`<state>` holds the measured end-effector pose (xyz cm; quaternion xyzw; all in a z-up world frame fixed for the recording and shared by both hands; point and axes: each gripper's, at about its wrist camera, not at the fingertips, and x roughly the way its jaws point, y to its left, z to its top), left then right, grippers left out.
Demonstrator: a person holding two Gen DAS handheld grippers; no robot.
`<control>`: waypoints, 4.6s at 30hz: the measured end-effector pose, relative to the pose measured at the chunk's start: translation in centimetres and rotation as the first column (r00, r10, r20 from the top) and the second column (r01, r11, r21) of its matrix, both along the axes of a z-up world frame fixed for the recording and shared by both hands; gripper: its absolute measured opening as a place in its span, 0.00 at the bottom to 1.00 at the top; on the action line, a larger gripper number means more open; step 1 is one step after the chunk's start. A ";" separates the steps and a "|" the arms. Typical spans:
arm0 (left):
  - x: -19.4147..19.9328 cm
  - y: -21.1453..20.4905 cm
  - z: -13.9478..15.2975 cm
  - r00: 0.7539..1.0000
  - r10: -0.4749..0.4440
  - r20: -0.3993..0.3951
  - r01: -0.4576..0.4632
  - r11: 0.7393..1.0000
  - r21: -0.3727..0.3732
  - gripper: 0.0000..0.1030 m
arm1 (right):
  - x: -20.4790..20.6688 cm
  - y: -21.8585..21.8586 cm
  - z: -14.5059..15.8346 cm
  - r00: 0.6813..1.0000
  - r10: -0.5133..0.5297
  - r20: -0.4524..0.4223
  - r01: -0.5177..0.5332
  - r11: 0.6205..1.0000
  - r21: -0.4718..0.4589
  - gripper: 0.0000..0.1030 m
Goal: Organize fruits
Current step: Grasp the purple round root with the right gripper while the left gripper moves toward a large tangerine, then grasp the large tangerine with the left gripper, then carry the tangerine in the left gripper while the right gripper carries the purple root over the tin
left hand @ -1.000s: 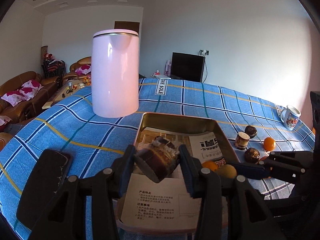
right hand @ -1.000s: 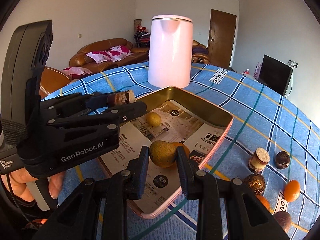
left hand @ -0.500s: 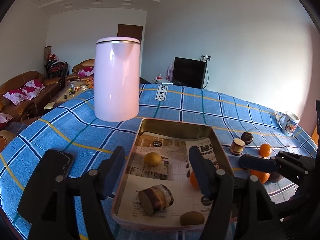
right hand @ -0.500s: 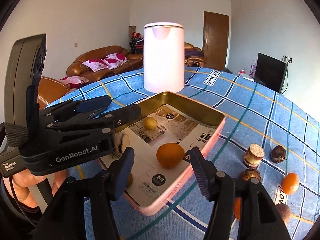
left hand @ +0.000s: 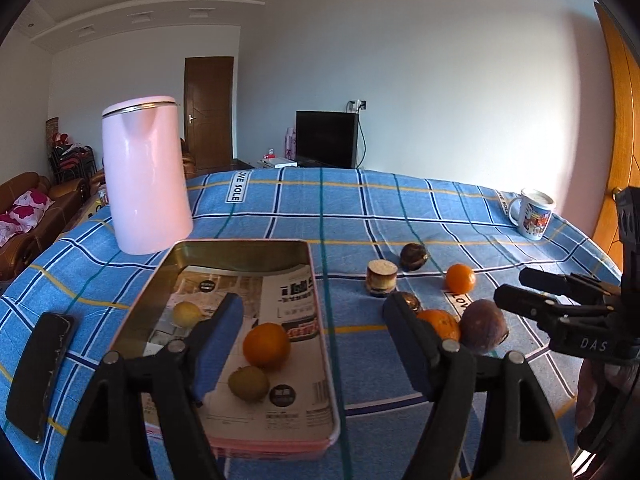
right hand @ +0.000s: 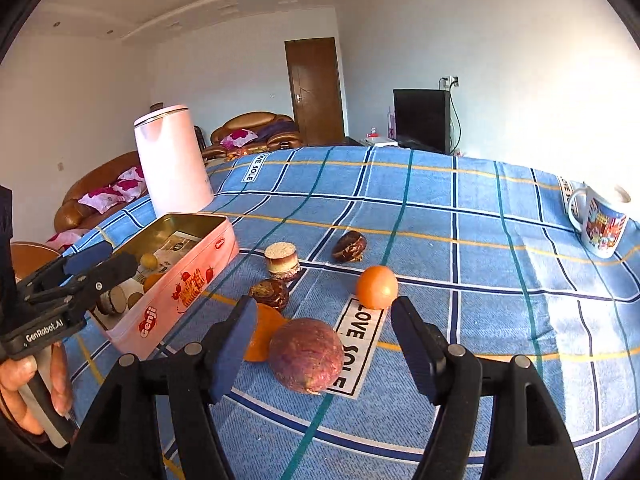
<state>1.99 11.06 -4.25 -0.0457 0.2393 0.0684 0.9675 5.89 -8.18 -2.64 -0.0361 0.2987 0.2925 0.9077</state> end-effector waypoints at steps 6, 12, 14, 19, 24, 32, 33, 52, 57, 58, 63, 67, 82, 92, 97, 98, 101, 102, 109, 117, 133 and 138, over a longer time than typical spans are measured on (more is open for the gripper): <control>0.6 -1.7 -0.2 1.000 -0.025 -0.013 0.025 1.000 0.013 0.74 | 0.3 1.0 -1.0 0.997 0.047 -0.053 -0.049 0.998 -0.044 0.68; 0.7 -2.4 -0.3 0.999 -0.039 -0.016 0.039 0.999 0.022 0.77 | 1.3 1.3 -2.3 0.990 0.067 -0.126 -0.078 0.993 -0.089 0.68; 0.8 -2.5 -0.5 0.999 -0.042 -0.020 0.042 0.999 0.021 0.78 | 1.8 1.6 -2.8 0.984 0.076 -0.161 -0.093 0.991 -0.101 0.68; 0.8 -3.5 -0.7 0.997 -0.067 -0.025 0.068 0.997 0.035 0.78 | 2.5 1.6 -3.4 0.974 0.106 -0.200 -0.125 0.989 -0.084 0.49; 1.1 -4.8 -0.6 0.994 -0.100 -0.033 0.102 0.994 0.048 0.78 | 1.7 0.3 -2.5 0.991 0.054 -0.123 -0.064 0.995 -0.079 0.49; 3.5 -7.2 -1.3 0.981 -0.160 -0.106 0.163 0.986 0.025 0.77 | 2.1 -2.4 -1.6 0.997 -0.041 -0.067 0.037 0.998 -0.059 0.49; 3.9 -7.5 -1.5 0.978 -0.168 -0.120 0.172 0.985 0.024 0.77 | 2.2 -2.4 -1.5 0.997 -0.040 -0.070 0.036 0.998 -0.056 0.49; 7.4 -7.8 -4.5 0.924 -0.231 -0.306 0.199 0.971 -0.132 0.47 | 2.3 -2.4 -1.6 0.997 -0.016 -0.081 0.013 0.999 -0.040 0.49; 6.6 -7.9 -4.0 0.939 -0.227 -0.259 0.200 0.972 -0.124 0.47 | 1.9 -2.8 -1.3 0.998 -0.012 -0.056 0.011 1.000 -0.021 0.49; 6.4 -7.9 -3.9 0.943 -0.220 -0.247 0.197 0.973 -0.118 0.47 | 1.8 -2.8 -1.2 0.999 -0.007 -0.048 0.006 1.000 -0.017 0.49; 5.5 -8.3 -3.0 0.964 -0.189 -0.187 0.181 0.982 -0.060 0.47 | 1.0 -3.0 -0.7 1.000 0.004 -0.003 -0.004 1.000 -0.001 0.49; 5.0 -8.7 -2.5 0.973 -0.173 -0.151 0.174 0.985 -0.008 0.47 | 0.6 -3.2 -0.5 1.000 0.009 0.016 -0.009 1.000 0.012 0.49; 3.7 -9.1 -1.8 0.989 -0.131 -0.069 0.134 0.989 0.054 0.47 | -0.6 -3.9 0.4 0.996 0.004 0.091 -0.009 0.999 0.052 0.49; 2.9 -9.4 -1.4 0.993 -0.115 -0.027 0.117 0.989 0.086 0.47 | -1.3 -4.3 0.8 0.990 0.002 0.140 -0.012 0.998 0.069 0.49; 2.6 -9.5 -1.3 0.994 -0.110 -0.009 0.110 0.989 0.101 0.47 | -1.7 -4.5 0.9 0.987 0.000 0.163 -0.013 0.997 0.077 0.49; 2.6 -9.5 -1.2 0.994 -0.109 -0.007 0.109 0.989 0.104 0.47 | -1.8 -4.6 0.9 0.986 -0.001 0.168 -0.013 0.997 0.078 0.49; 2.3 -9.6 -1.1 0.994 -0.106 0.003 0.105 0.988 0.112 0.47 | -2.0 -4.6 1.0 0.984 -0.001 0.180 -0.013 0.997 0.080 0.49; 2.2 -9.6 -1.1 0.994 -0.105 0.007 0.103 0.988 0.114 0.47 | -2.0 -4.7 1.1 0.983 -0.001 0.183 -0.014 0.997 0.081 0.49; 1.5 -9.6 -0.6 0.994 -0.095 0.044 0.089 0.987 0.135 0.47 | -2.5 -4.9 1.2 0.978 -0.004 0.207 -0.014 0.996 0.086 0.49; 0.8 -9.3 0.0 0.993 -0.079 0.083 0.065 0.985 0.159 0.47 | -3.6 -5.3 1.7 0.965 -0.015 0.263 -0.010 0.996 0.094 0.49; 0.3 -6.6 0.5 0.993 -0.068 0.098 0.056 0.992 0.117 0.47 | -3.5 -4.1 2.1 0.963 -0.013 0.270 0.000 0.999 0.048 0.49; -0.1 -4.7 0.9 0.994 -0.047 0.103 0.037 0.995 0.095 0.47 | -3.5 -2.2 3.1 0.960 0.027 0.278 -0.036 0.999 0.027 0.49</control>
